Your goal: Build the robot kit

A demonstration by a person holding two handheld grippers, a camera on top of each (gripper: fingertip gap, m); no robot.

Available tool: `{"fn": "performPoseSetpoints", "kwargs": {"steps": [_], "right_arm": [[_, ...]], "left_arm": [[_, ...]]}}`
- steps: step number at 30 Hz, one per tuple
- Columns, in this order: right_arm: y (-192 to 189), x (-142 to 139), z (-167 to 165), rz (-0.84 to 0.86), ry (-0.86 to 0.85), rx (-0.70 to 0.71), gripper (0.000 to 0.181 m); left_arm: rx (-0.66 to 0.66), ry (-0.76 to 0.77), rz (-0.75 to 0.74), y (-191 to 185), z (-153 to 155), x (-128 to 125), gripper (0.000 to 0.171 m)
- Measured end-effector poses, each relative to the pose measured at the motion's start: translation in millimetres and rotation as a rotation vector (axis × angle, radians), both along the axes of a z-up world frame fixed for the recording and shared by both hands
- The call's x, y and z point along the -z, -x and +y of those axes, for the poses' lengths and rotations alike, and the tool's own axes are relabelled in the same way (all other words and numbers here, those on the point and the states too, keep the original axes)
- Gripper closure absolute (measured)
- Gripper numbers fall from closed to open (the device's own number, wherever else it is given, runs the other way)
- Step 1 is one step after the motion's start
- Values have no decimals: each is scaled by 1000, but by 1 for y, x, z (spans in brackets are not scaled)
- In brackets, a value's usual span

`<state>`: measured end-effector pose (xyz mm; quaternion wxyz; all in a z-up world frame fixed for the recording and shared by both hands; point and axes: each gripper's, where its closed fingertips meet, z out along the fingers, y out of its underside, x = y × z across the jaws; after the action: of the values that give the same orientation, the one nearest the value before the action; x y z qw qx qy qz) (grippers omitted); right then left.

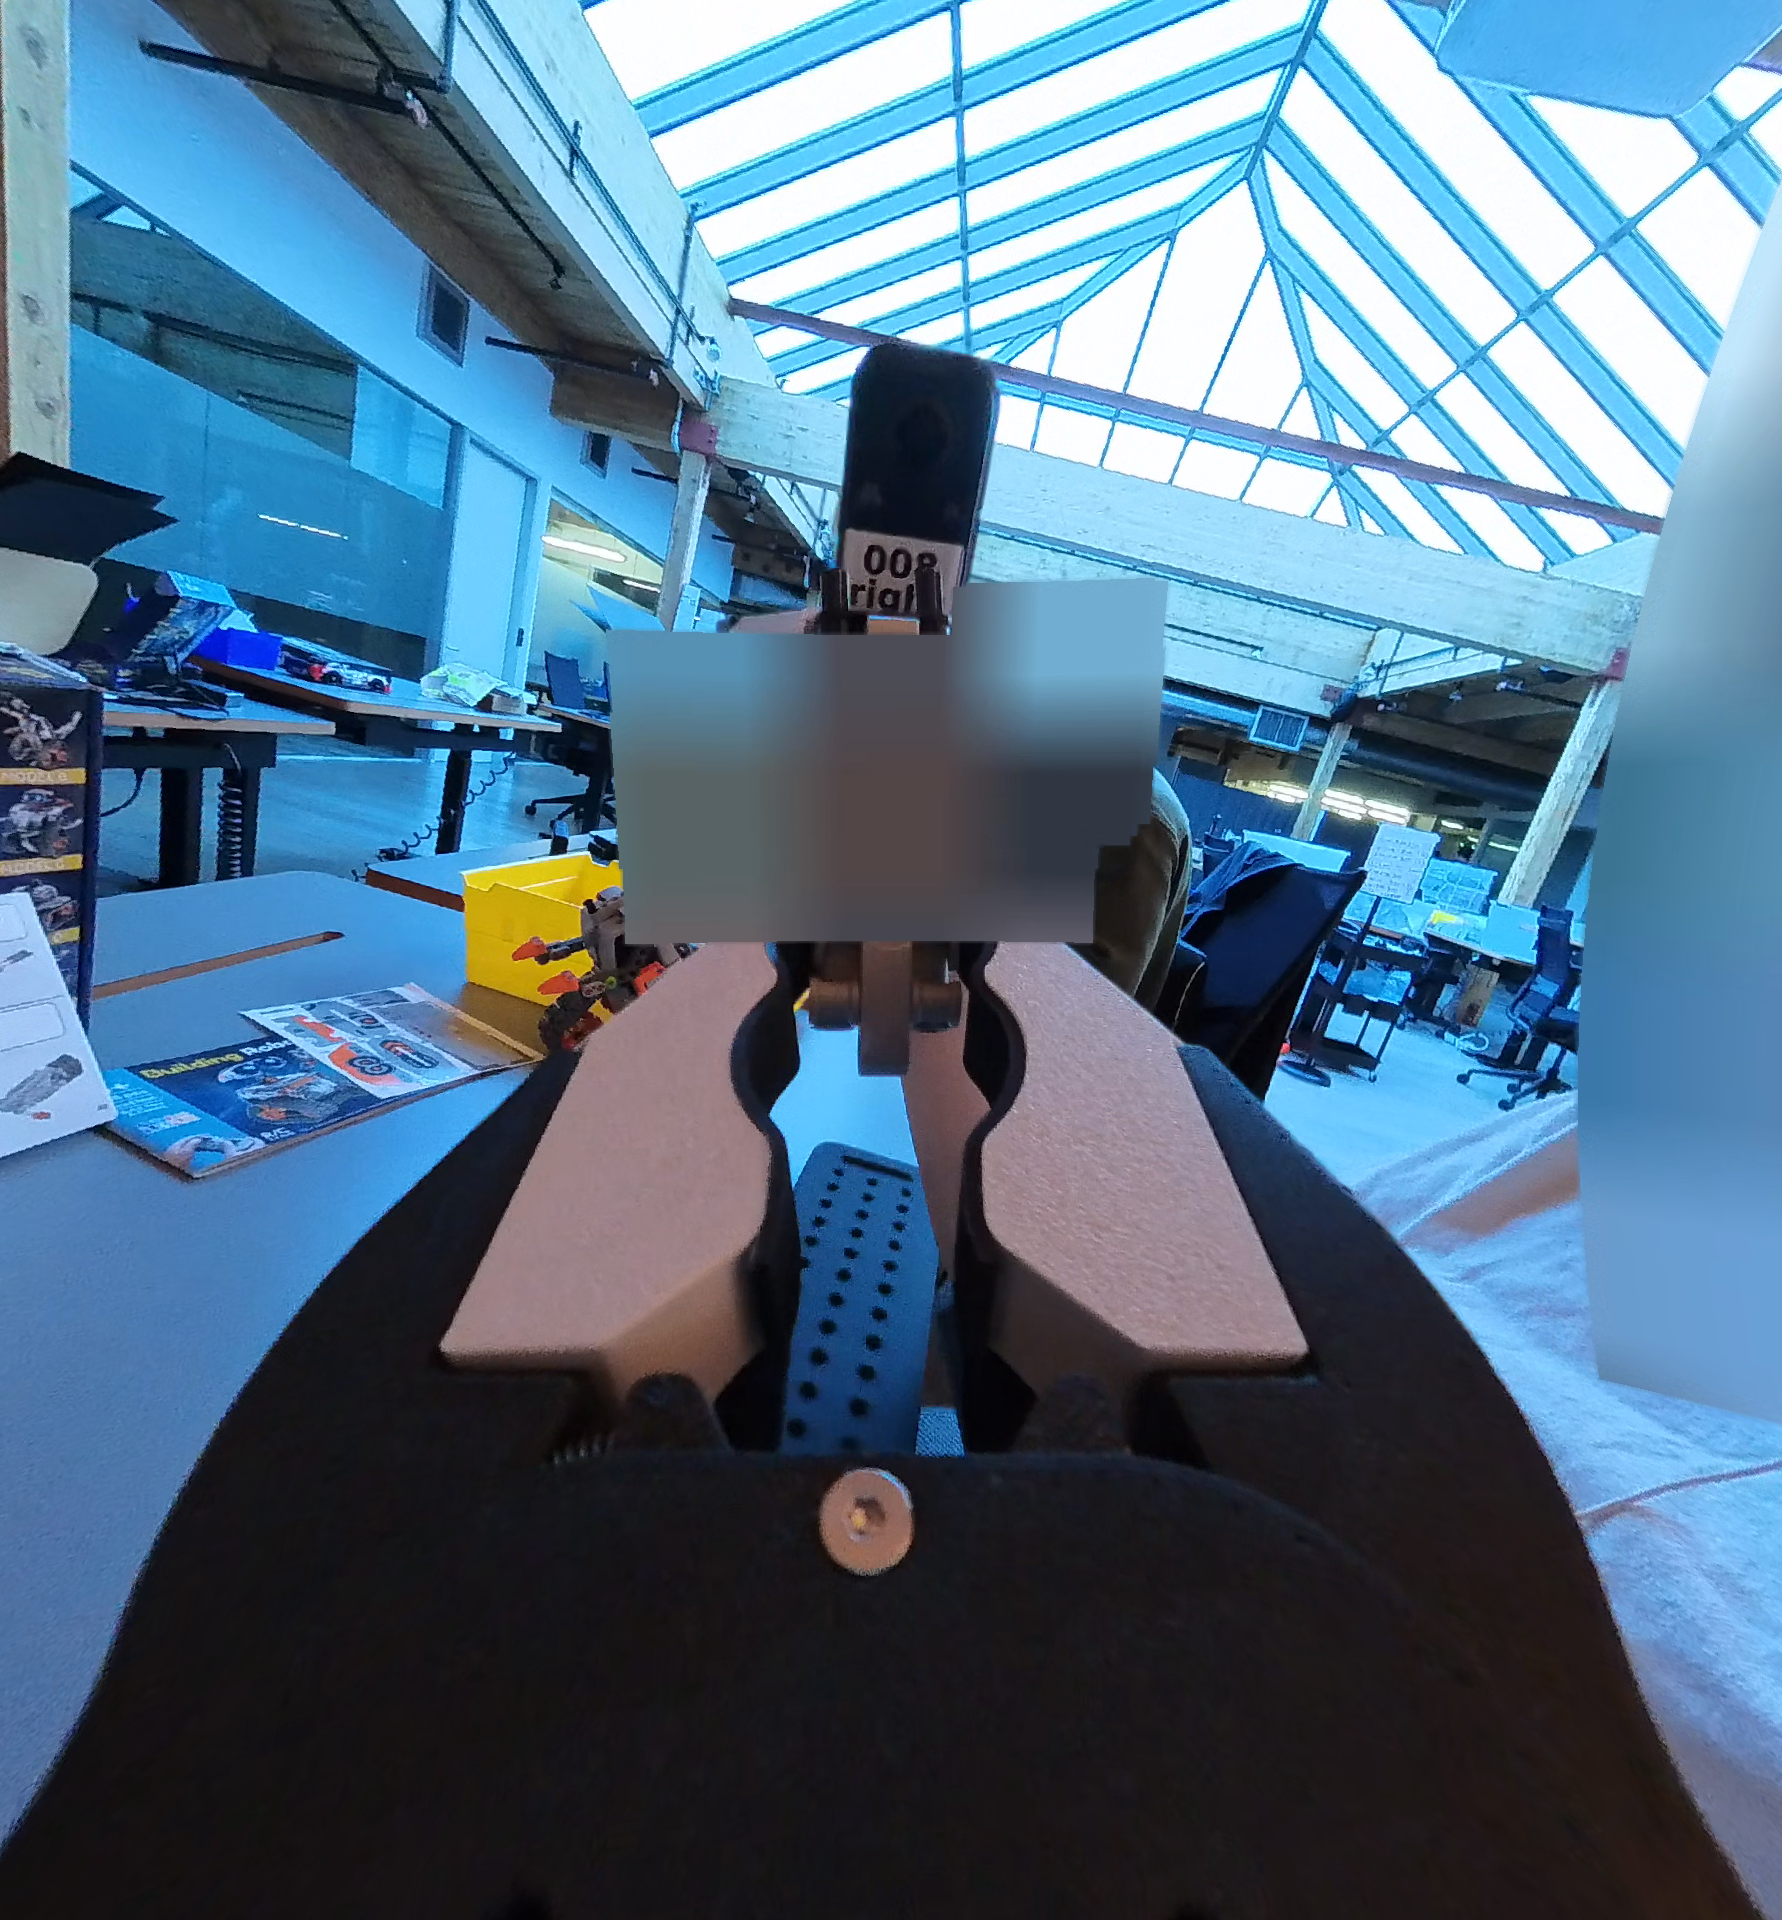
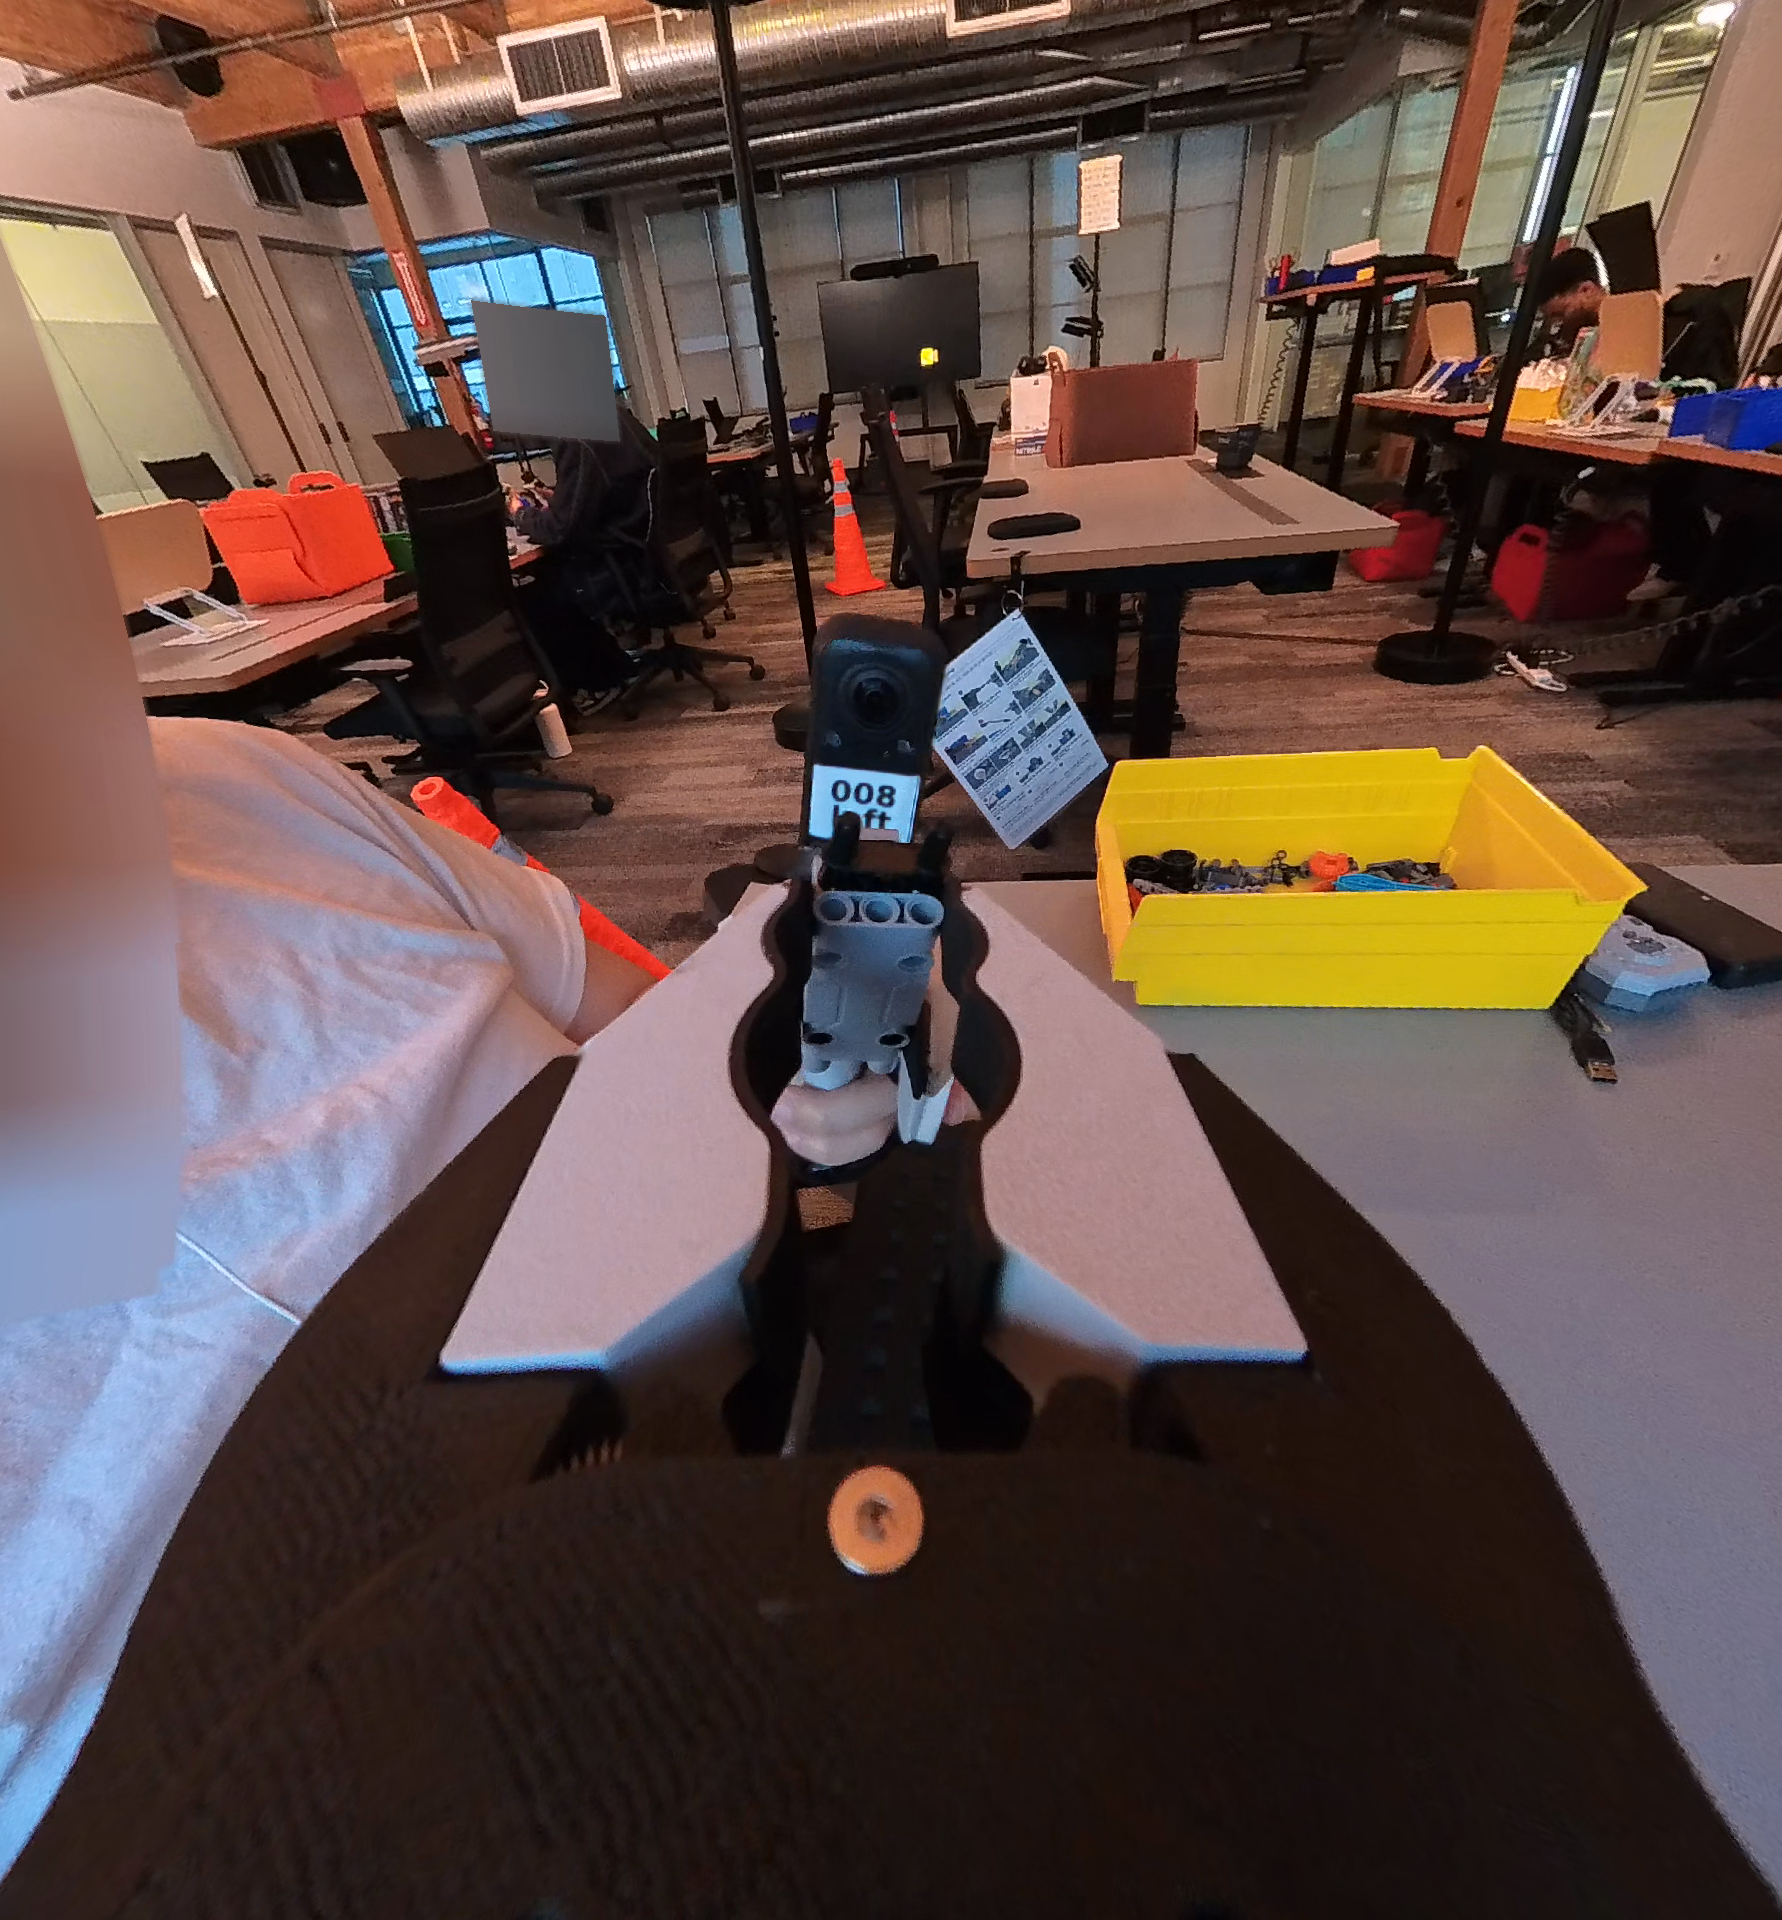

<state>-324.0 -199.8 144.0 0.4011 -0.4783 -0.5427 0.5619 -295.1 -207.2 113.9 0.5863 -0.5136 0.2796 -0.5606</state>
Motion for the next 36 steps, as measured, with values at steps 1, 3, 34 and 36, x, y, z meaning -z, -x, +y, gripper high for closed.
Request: {"fn": "performPoseSetpoints", "kwargs": {"steps": [1, 3, 34, 36], "right_arm": [[-1, 1, 0, 0, 2, -3, 157], [-1, 3, -1, -12, 8, -13, 157], [16, 3, 11, 130, -922, 509, 147], [16, 5, 13, 123, -908, 515, 147]], "left_arm": [[1, -1, 7, -1, 0, 0, 147], [7, -2, 15, -2, -1, 1, 147], [-36, 166, 12, 13, 17, 7, 148], [-42, 169, 22, 13, 19, 9, 148]]}}
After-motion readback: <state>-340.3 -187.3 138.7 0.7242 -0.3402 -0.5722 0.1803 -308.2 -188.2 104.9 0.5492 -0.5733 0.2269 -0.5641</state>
